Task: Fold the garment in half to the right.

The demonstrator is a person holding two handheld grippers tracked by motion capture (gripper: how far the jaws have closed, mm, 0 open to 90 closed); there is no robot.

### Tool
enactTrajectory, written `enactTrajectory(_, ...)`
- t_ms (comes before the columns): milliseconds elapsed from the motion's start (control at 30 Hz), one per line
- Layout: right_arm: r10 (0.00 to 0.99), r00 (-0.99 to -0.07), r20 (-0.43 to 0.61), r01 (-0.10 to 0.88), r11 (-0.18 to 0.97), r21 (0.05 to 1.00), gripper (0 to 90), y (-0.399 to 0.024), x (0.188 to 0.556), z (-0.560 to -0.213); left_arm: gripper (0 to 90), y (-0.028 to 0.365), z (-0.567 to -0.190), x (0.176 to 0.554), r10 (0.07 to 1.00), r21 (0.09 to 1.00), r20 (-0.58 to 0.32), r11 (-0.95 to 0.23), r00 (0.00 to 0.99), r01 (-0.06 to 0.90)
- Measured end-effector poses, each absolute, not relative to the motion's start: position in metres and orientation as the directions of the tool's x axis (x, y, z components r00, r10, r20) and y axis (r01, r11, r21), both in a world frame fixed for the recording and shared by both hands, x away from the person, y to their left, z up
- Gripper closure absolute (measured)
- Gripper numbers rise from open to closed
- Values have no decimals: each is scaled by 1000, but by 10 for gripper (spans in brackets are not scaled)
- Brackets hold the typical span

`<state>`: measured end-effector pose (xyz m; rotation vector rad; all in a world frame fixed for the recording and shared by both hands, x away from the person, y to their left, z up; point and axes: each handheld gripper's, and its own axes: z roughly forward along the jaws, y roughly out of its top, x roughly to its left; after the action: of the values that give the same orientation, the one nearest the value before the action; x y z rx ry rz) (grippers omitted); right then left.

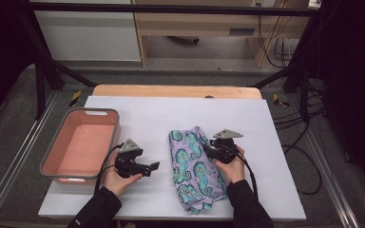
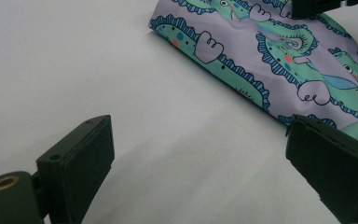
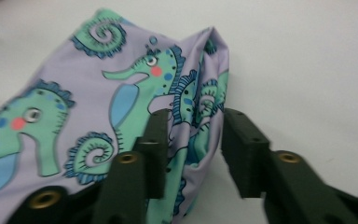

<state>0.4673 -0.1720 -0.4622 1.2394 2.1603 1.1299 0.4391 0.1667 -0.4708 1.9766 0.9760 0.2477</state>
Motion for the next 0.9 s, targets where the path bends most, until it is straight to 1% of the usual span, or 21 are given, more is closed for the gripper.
enactTrajectory(33,845,-533,53,511,271,816,484,-174,461,-457,73,167,-471,439,718,789,-191,-293,670,539)
enactTrajectory(100,830,-555,47,486,278,829,432,-176,447,-449,73,167,-470,439,715,788,-193,-294,671,541)
enactTrajectory(200,787,-614,54,451,294,843,426,-175,424,-441,73,164,-466,441,714,789,-193,-294,673,539)
enactTrajectory(267,754,-654,65,439,307,844,461,-173,409,-439,73,162,-462,444,711,788,-200,-293,674,542)
enactTrajectory(367,714,-693,98,439,311,843,544,-167,390,-441,77,154,-458,452,714,785,-211,-283,668,551)
enactTrajectory(433,692,-712,115,449,324,832,635,-162,379,-444,158,148,-456,459,710,792,-222,-269,669,548)
enactTrajectory(467,686,-718,122,452,325,831,665,-160,376,-446,188,143,-456,465,716,795,-225,-258,661,549)
enactTrajectory(500,672,-728,133,457,332,825,713,-157,371,-449,203,139,-456,468,717,790,-235,-252,656,559)
enactTrajectory(633,645,-750,147,472,365,803,860,-148,357,-459,293,119,-458,485,741,787,-213,-256,636,561)
enactTrajectory(733,629,-763,148,474,389,790,897,-142,352,-466,321,107,-463,498,762,775,-224,-239,608,585)
enactTrajectory(833,621,-772,135,474,422,773,899,-137,349,-475,364,102,-467,508,787,764,-217,-231,577,603)
enactTrajectory(867,620,-774,131,471,423,774,900,-137,349,-476,378,101,-469,512,789,763,-234,-213,568,611)
enactTrajectory(900,619,-776,123,466,431,773,900,-136,348,-478,415,101,-471,514,787,762,-260,-189,560,619)
